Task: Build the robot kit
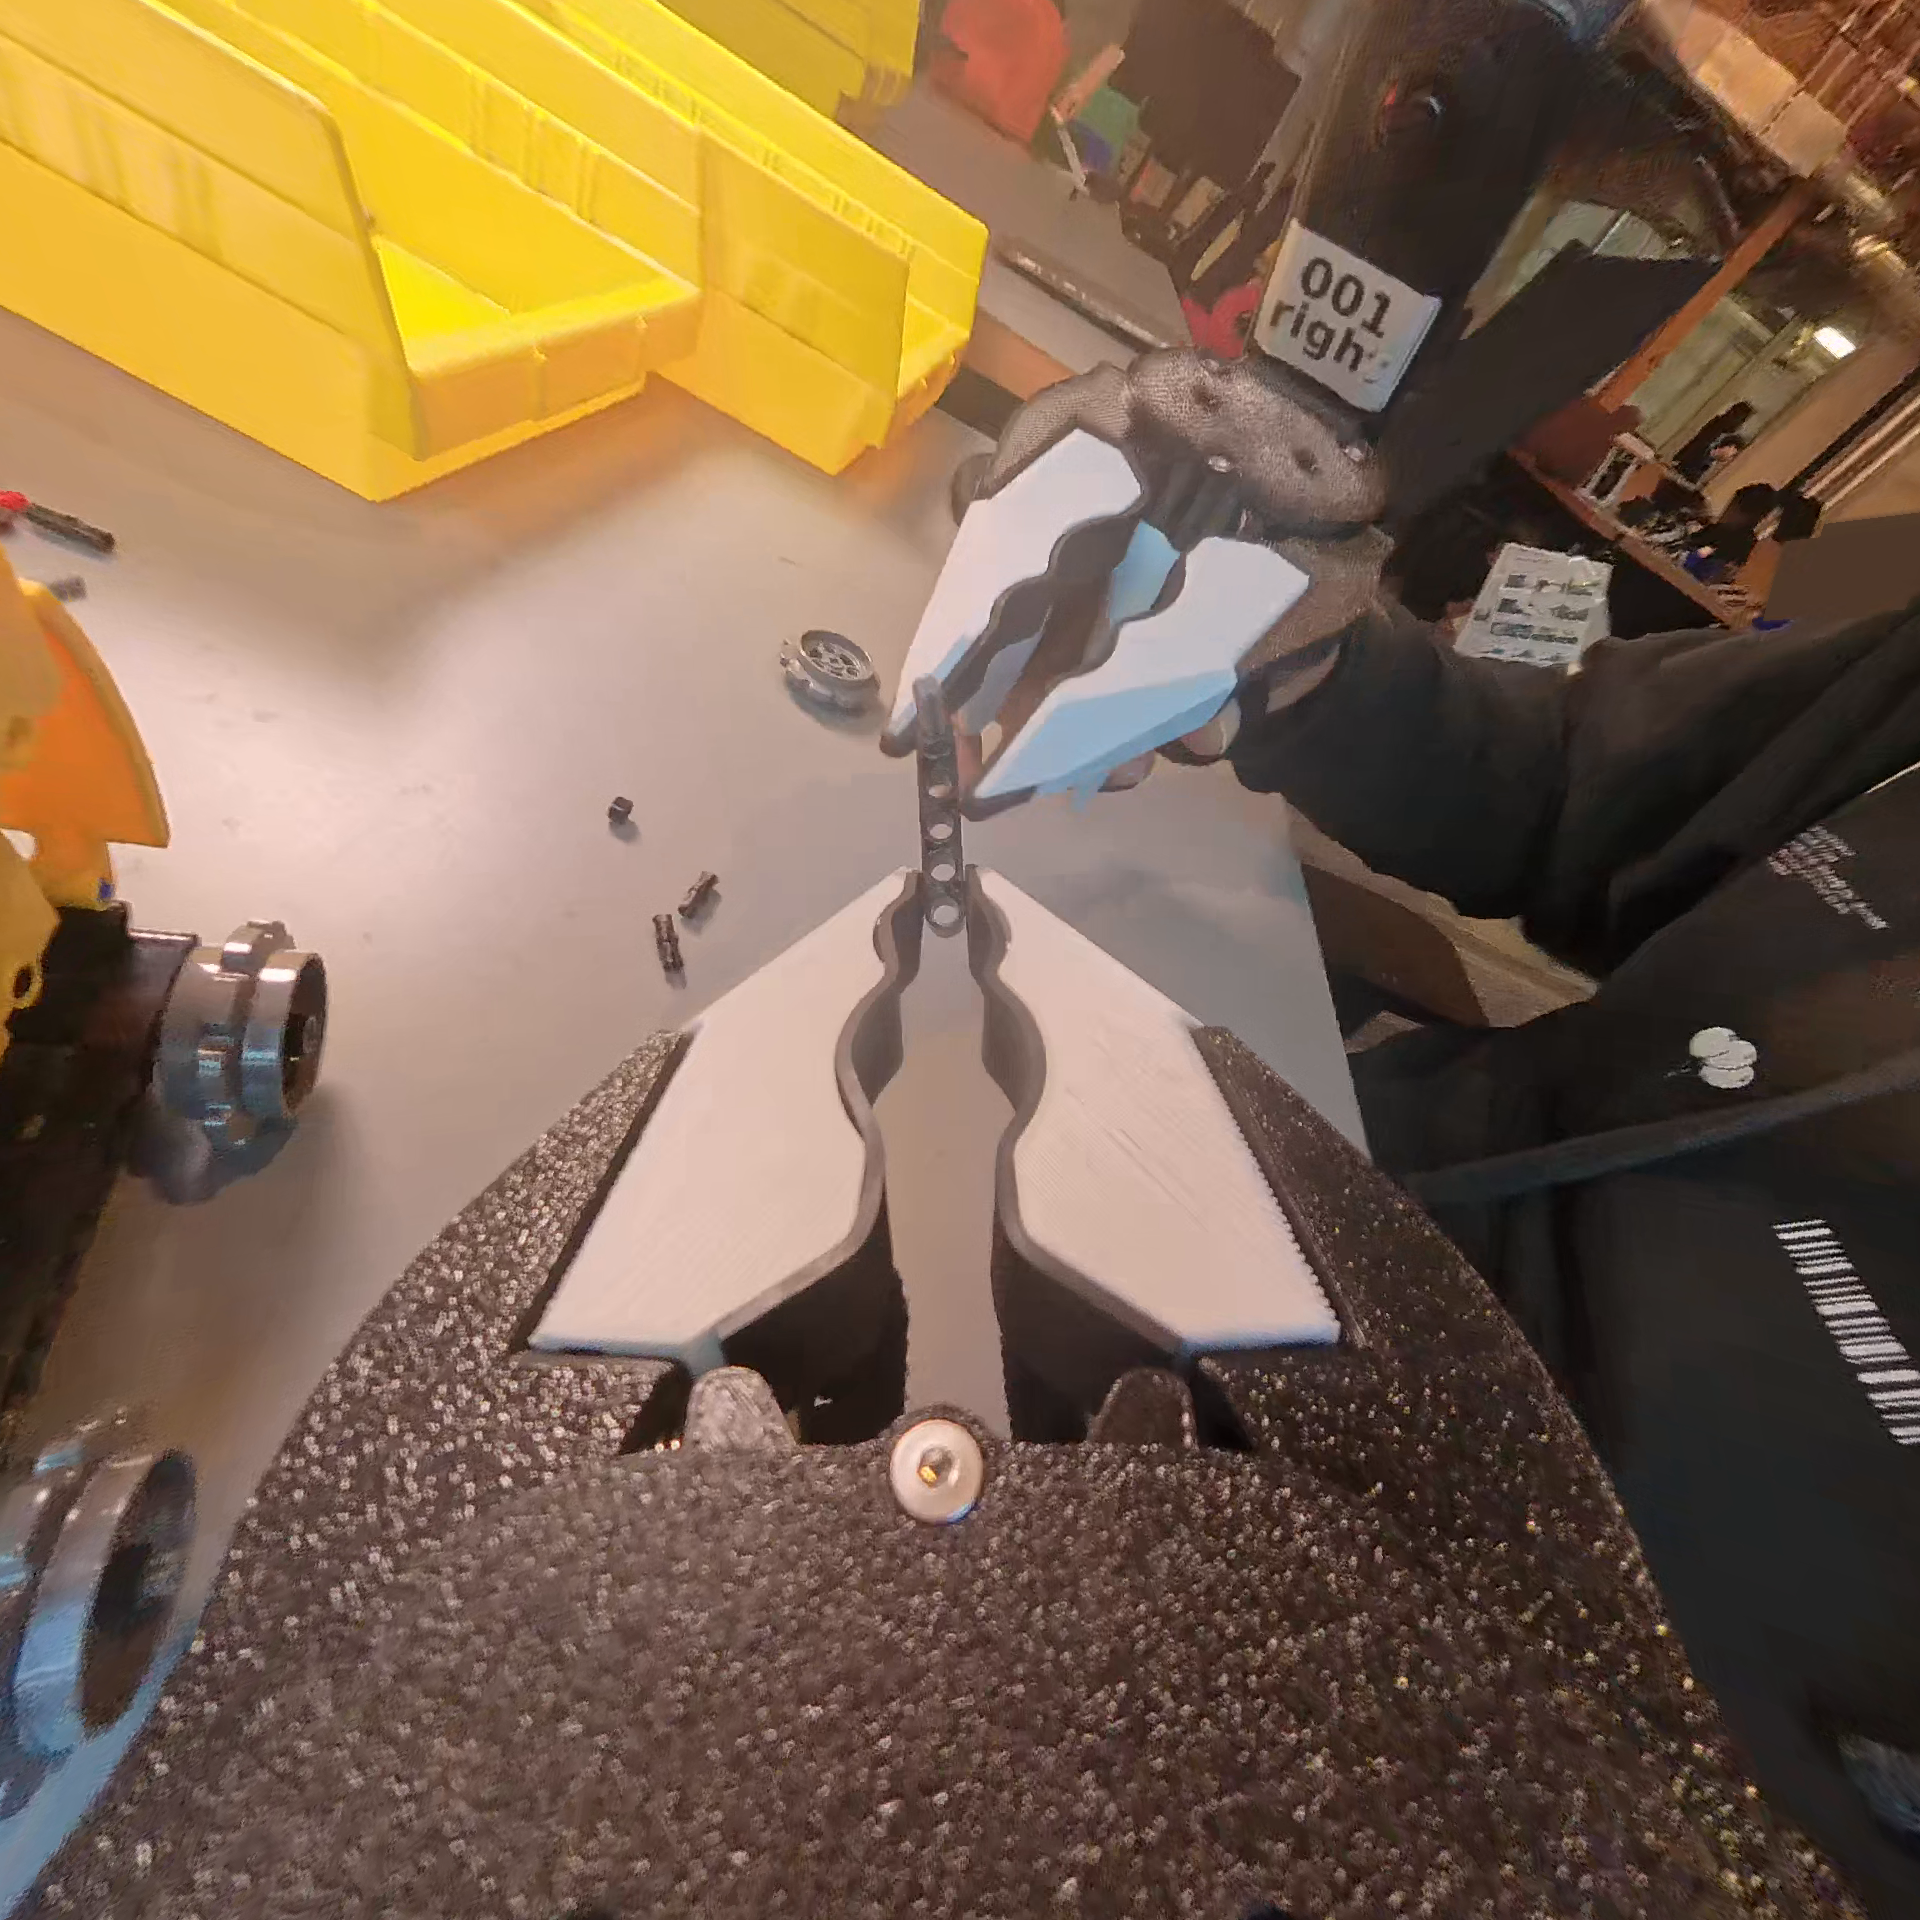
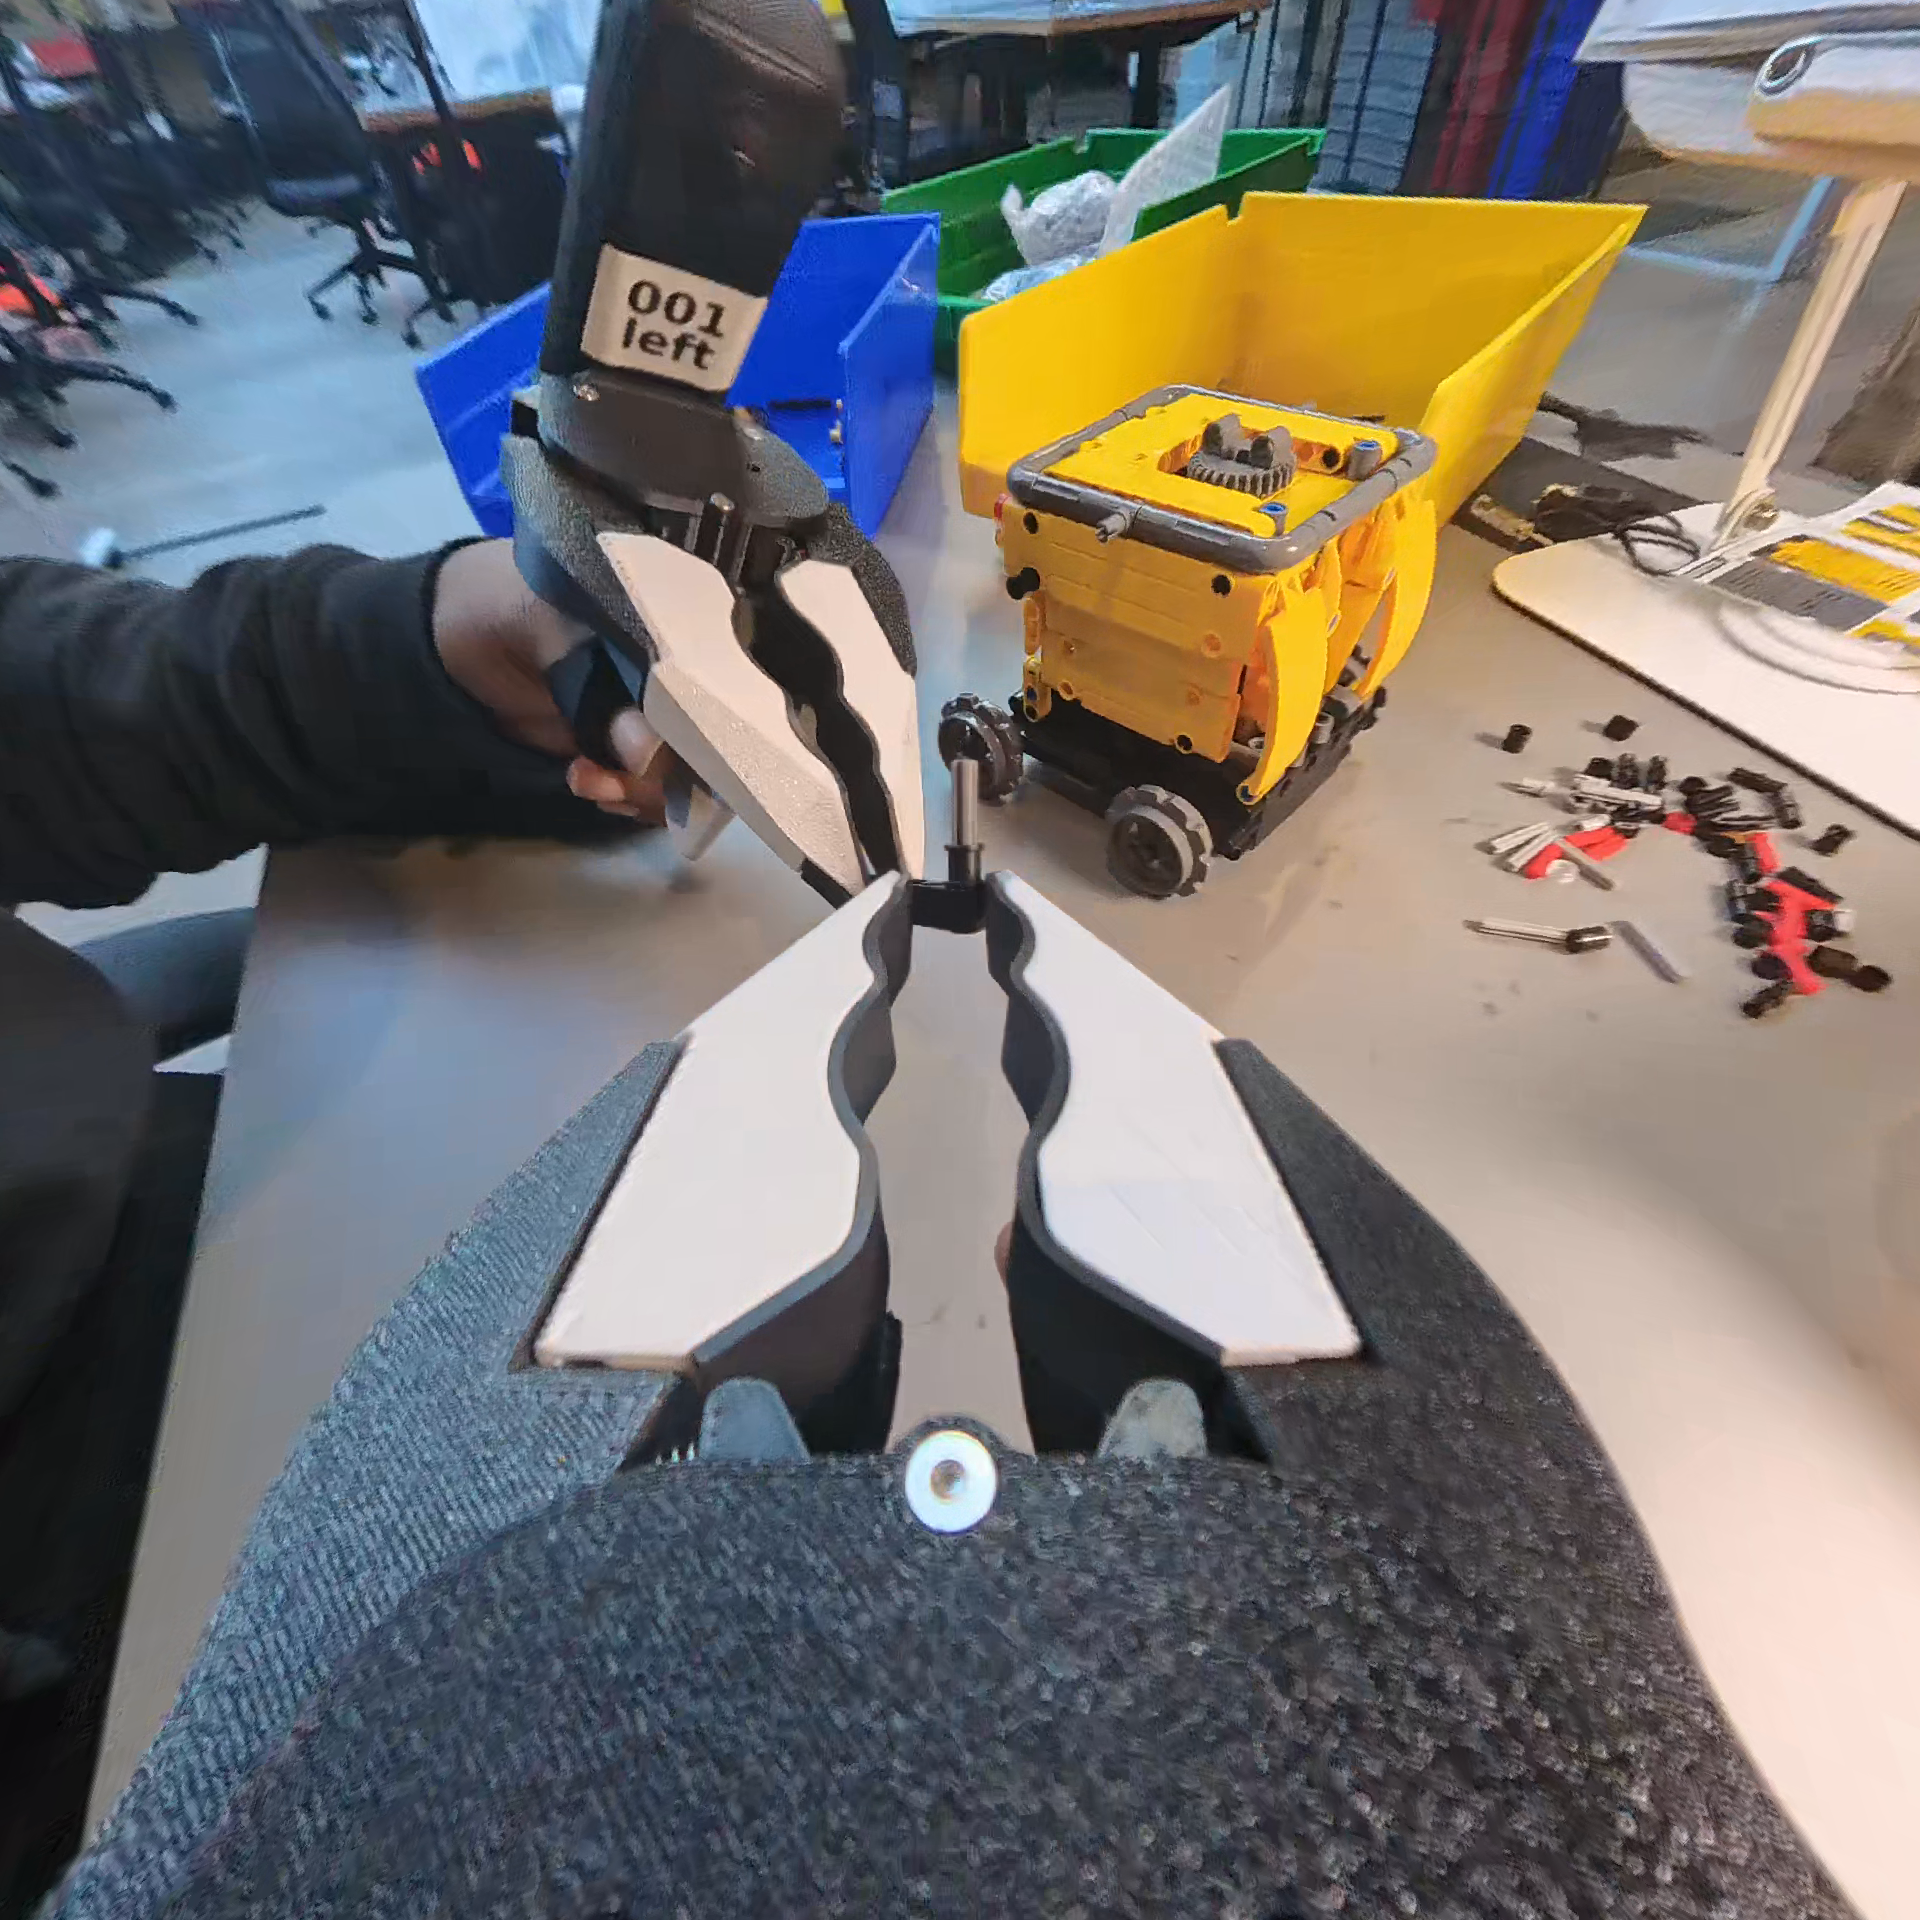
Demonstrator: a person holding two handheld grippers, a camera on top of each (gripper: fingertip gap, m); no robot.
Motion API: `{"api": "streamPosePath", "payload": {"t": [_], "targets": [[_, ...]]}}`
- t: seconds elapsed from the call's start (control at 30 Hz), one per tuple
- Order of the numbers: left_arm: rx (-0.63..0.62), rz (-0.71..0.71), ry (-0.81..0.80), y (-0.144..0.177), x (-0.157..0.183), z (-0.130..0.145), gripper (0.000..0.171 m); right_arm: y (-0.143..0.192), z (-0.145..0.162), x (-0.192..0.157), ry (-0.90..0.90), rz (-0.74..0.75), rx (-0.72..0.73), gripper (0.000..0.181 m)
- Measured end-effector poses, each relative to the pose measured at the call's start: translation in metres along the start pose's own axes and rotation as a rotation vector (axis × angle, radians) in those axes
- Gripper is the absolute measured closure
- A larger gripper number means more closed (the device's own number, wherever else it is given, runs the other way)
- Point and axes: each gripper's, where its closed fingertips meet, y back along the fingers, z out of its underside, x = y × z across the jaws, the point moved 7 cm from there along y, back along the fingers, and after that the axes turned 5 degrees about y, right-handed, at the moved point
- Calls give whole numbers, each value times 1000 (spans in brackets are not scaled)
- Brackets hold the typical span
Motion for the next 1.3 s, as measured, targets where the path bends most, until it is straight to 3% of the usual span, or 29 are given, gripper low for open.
{"api": "streamPosePath", "payload": {"t": [0.07, 0.23, 0.37, 0.47, 0.63, 0.73, 0.93, 1.1, 1.2, 1.3], "targets": [[12, 6, -48, 1, 3, -1, 166, 2, -2, 4, -32, -83, 40, 170], [34, 221, -153, 9, 25, -7, 154, 14, -8, 5, -70, -517, 79, 173], [130, 222, -326, 17, 38, -14, 151, 11, -20, -2, -146, -795, 122, 173], [166, 222, -458, 20, 49, -14, 154, -2, -19, -10, -179, -924, 104, 173], [117, 255, -499, 20, 54, -8, 169, -20, -12, -21, -199, -1014, 90, 173], [109, 167, -475, 19, 47, -11, 170, -24, -10, -12, -216, -938, 97, 173], [-38, -317, -418, 8, 2, -5, 171, -16, -1, 9, -83, -397, -26, 142], [-181, -449, -329, -14, -15, 10, 171, -18, 22, -20, 112, -9, -237, 148], [-253, -432, -274, -27, -18, 20, 171, -25, 25, -47, 223, 29, -247, 161], [-291, -417, -238, -32, -21, 28, 171, -32, 36, -51, 349, 68, -339, 161]]}}
